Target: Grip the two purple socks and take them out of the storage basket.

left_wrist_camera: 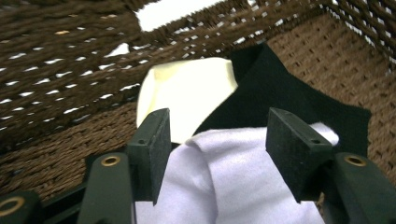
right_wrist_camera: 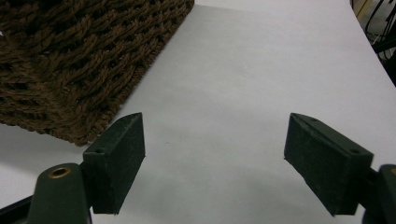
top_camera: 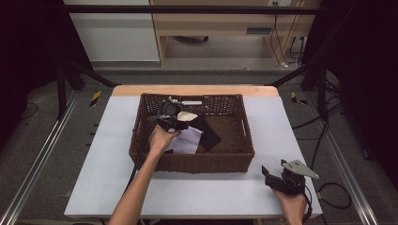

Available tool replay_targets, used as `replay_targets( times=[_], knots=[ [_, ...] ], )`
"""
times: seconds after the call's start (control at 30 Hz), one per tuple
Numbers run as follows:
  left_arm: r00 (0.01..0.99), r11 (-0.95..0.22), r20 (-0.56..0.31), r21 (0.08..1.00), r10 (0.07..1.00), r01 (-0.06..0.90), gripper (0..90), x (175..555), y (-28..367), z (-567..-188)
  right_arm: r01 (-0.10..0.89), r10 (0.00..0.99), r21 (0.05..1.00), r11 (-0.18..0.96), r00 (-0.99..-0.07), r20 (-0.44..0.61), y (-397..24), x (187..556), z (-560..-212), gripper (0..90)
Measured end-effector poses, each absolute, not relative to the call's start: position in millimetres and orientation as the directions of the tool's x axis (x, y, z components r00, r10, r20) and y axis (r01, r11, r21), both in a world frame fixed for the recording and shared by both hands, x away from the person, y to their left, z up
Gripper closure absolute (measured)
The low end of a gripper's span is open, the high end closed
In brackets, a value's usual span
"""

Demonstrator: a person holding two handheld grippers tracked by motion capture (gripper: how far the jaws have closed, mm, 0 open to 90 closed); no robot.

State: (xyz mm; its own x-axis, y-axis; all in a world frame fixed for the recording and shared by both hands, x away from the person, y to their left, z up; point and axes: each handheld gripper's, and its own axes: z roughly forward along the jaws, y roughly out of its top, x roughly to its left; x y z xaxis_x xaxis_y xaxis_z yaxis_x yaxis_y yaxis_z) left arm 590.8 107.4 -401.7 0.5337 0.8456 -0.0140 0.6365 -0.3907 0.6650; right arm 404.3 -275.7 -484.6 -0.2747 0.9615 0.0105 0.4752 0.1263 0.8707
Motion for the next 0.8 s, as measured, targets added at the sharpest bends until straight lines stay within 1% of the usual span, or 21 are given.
replay_targets(
  times=[0.13, 0.23, 0.37, 0.43, 0.53, 0.6, 0.67, 0.73, 0.8],
  knots=[
    [0.541, -0.412, 0.007, 0.656, 0.841, 0.632, 43.8, 596, 108, -407, 0.482, 0.962, 0.867, 0.127, -0.272, 0.011, -275, 405, -485, 20.4],
    [0.538, -0.402, -0.019, 0.642, 0.843, 0.653, 44.6, 601, 109, -411, 0.479, 0.962, 0.869, 0.128, -0.274, 0.008, -275, 404, -485, 20.4],
    [0.560, -0.431, 0.001, 0.641, 0.828, 0.636, 46.2, 599, 106, -412, 0.484, 0.961, 0.865, 0.131, -0.277, 0.010, -275, 405, -485, 20.4],
    [0.566, -0.449, 0.014, 0.626, 0.824, 0.638, 48.6, 600, 104, -413, 0.490, 0.961, 0.861, 0.136, -0.277, 0.006, -275, 406, -485, 20.3],
    [0.579, -0.489, 0.037, 0.582, 0.814, 0.650, 55.8, 601, 100, -414, 0.485, 0.961, 0.864, 0.138, -0.276, 0.001, -274, 405, -485, 20.3],
    [0.593, -0.519, 0.053, 0.549, 0.803, 0.655, 63.8, 601, 96, -415, 0.485, 0.961, 0.864, 0.137, -0.277, 0.003, -274, 405, -485, 20.3],
    [0.601, -0.535, 0.064, 0.536, 0.797, 0.653, 72.8, 600, 95, -415, 0.480, 0.960, 0.866, 0.141, -0.279, -0.001, -275, 405, -485, 20.3],
    [0.596, -0.528, 0.048, 0.525, 0.801, 0.667, 81.6, 600, 96, -414, 0.478, 0.960, 0.867, 0.142, -0.281, -0.002, -275, 405, -485, 20.2],
    [0.594, -0.518, 0.030, 0.528, 0.804, 0.673, 84.8, 600, 97, -413, 0.477, 0.960, 0.867, 0.142, -0.280, -0.004, -274, 405, -485, 20.3]
  ],
)
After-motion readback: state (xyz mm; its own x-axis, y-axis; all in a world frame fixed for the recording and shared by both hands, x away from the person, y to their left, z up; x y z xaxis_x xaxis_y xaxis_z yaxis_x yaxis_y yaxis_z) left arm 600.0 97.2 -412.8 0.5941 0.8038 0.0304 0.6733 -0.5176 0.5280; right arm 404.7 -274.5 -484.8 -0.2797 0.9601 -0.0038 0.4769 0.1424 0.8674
